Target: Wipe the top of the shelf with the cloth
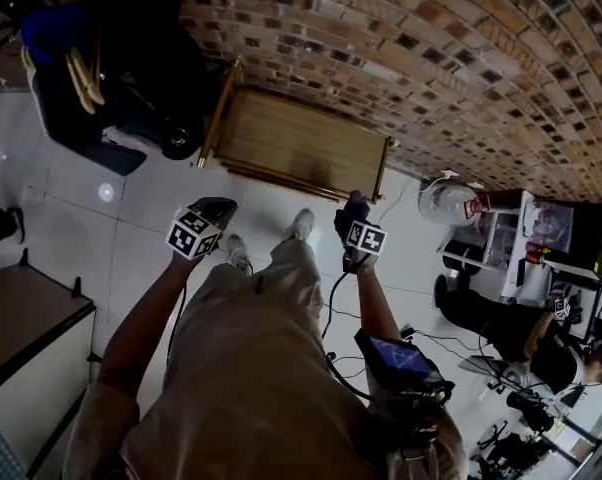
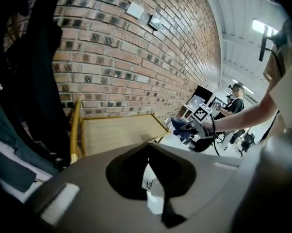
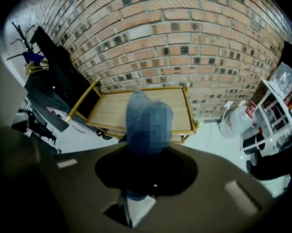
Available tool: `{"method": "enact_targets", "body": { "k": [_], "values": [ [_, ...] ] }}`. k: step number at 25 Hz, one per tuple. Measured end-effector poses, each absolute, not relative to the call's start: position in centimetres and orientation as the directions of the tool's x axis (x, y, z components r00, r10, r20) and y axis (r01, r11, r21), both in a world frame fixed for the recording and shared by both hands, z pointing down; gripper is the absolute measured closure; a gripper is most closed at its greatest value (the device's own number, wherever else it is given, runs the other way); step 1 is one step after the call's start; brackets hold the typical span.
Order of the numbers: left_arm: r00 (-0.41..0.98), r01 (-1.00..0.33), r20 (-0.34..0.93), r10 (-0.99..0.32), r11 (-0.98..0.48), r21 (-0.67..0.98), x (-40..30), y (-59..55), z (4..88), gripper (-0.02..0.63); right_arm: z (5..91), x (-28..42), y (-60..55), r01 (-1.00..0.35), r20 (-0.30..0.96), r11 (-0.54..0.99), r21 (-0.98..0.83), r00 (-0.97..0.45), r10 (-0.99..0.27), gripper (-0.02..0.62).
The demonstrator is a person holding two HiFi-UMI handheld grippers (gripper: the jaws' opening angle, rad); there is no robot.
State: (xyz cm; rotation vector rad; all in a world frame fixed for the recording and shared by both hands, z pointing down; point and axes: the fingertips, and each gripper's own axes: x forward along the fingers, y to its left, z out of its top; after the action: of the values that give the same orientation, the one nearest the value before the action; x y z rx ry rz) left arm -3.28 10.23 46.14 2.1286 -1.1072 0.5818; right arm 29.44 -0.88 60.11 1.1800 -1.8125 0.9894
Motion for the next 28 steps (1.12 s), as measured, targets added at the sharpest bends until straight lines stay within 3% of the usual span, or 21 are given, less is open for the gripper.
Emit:
{"method": "enact_targets", "body": {
  "k": [16,24,28],
  "values": [
    [0.443,-0.894,0.696,-0.565,-0.22,0.391,-11.1,16.5,53.5,0.606,63.8,12.5,7.1,-0.793,0.907,0.566,-0.225,-0.383,-0.176,0.496],
    [0.417,-0.907,0.735,-0.534,-0.198,0.371,-10.9,15.1,59.4,0.606,73.8,1.5,6.3,-0.668,0.939,0.707,-0.232,-0.345,-0.018,0.495],
    [0.401,-0.914,0.757,-0.516,-0.168,0.37,-11.0,15.6,62.1,0.606,79.7,-4.1,6.7,-0.581,0.949,0.793,-0.185,-0.315,-0.009,0.495]
  ]
}}
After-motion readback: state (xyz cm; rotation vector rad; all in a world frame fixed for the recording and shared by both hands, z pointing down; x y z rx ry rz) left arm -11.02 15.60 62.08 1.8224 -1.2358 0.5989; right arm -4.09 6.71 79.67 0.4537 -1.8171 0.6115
